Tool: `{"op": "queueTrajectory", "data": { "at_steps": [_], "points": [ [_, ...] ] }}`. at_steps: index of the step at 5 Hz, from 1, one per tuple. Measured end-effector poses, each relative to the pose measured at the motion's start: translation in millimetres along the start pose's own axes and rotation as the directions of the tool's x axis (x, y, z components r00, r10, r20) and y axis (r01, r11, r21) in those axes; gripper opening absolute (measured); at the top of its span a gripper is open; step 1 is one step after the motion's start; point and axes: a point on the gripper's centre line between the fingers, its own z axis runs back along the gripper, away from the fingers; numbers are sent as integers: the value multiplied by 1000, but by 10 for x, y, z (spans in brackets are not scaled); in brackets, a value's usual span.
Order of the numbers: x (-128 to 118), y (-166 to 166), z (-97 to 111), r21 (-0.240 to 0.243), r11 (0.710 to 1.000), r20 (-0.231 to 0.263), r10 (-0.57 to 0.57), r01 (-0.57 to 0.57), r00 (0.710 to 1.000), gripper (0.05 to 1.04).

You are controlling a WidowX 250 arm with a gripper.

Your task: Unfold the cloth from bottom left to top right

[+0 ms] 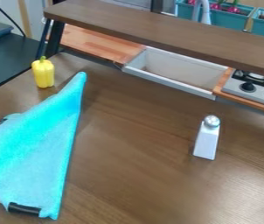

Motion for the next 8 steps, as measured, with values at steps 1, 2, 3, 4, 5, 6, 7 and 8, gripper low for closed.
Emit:
{"op": "queueTrajectory", "data": {
  "at_steps": [1,2,3,4,5,6,7,8],
  "points": [
    [29,69,-99,-8,1000,3,23,-23,1000,999],
    [67,220,-204,-63,995,15,73,-72,997,999],
    [52,364,-230,-65,993,21,103,-102,994,999],
    [61,405,-312,-108,988,2,108,-107,994,999],
    [14,432,-384,-130,984,0,124,-123,992,999],
    [1,457,-449,-122,983,1,136,-134,991,999],
    [-8,437,-523,-121,981,5,154,-152,988,999],
    [36,401,-565,-123,979,10,162,-160,987,999]
  ]
}}
